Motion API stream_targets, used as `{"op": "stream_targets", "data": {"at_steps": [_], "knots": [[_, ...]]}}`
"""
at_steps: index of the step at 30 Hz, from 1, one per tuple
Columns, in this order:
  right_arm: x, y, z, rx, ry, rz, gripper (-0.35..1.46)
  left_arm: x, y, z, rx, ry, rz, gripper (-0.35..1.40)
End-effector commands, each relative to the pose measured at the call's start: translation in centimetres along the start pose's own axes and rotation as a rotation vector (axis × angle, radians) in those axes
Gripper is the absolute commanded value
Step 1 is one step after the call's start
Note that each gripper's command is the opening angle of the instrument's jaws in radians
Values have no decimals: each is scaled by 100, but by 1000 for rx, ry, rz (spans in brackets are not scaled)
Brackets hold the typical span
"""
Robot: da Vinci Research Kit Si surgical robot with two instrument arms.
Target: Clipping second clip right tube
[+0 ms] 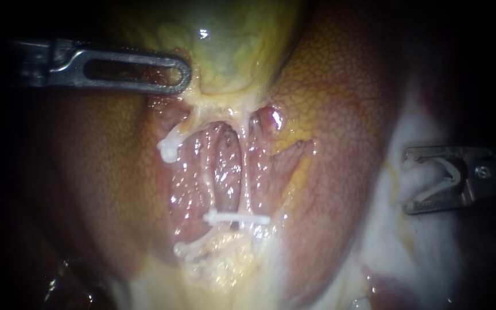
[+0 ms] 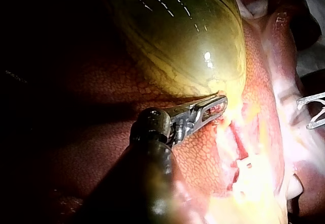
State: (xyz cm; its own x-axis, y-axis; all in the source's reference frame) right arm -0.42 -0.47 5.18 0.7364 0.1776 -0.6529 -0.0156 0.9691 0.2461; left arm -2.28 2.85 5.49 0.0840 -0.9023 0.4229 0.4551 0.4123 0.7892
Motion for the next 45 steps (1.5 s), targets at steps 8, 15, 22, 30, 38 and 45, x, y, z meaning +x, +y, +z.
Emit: {"op": "stream_targets", "data": {"at_steps": [8, 15, 22, 30, 38, 45], "knots": [[0, 0, 0, -1, -1, 1, 50, -14, -1, -30, 3, 5, -7, -35], [0, 0, 1, -3, -2, 3, 50, -35, -5, -68, -18, -13, -19, -35], [2, 1, 2, -5, -3, 5, 50, -38, -7, -75, -20, -19, -16, -35], [5, 1, 4, -6, -4, 8, 50, -37, -7, -74, -21, -19, -16, -35], [16, 4, 4, -8, -10, 15, 50, -36, -7, -74, -22, -20, -15, -35], [36, 3, 6, 31, 45, 30, 50, -36, -8, -74, -22, -20, -15, -35]]}}
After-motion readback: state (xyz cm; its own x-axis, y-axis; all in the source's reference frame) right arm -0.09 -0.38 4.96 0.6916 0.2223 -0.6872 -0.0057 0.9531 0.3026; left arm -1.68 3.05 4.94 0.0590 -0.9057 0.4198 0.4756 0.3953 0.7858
